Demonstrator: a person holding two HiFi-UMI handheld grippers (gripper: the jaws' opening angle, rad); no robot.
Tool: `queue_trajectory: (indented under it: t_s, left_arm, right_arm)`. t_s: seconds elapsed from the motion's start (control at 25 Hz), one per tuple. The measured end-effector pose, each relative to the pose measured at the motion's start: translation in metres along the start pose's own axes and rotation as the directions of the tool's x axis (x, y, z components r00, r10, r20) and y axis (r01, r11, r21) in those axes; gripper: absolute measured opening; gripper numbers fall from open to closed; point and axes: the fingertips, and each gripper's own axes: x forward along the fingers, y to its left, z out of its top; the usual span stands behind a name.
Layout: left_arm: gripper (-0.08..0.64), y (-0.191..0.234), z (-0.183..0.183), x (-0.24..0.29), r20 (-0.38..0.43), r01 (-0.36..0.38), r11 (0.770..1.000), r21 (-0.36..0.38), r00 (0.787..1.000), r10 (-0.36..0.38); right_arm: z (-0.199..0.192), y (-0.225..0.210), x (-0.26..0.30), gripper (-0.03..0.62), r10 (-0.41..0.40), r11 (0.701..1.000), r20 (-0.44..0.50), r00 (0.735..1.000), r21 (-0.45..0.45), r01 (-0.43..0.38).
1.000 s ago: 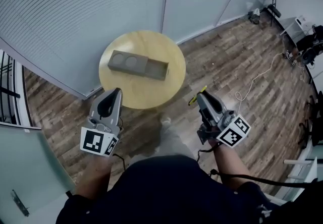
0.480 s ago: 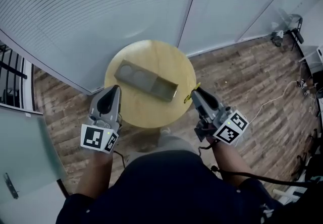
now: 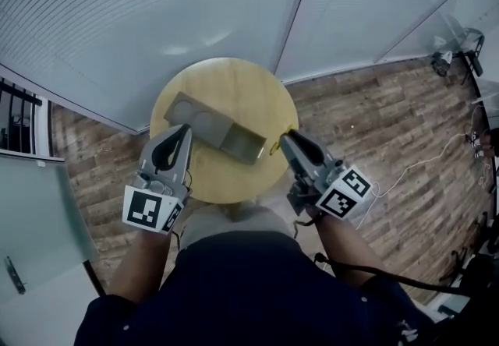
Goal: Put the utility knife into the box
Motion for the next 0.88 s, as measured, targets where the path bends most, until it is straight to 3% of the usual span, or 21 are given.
queue_trajectory:
  t_s: [0.44,0.88]
  left_arm:
    - [0.003,0.034,-0.029,0.017,-0.015,0.048,0.999,-0.005,0.999,-0.048]
    - [0.003,0.039,-0.102,0.036,-0.115,0.079,0.995,-0.061,0.99,-0.085]
  right_arm:
    - [-0.038,-0.012,0.039,0.061,-0.053,0.998,-0.065,0.996,0.03,0.055]
    - [-0.09,-0.053,0.062,0.061,-0.078,0.994,-0.135,0.988,0.063,0.087]
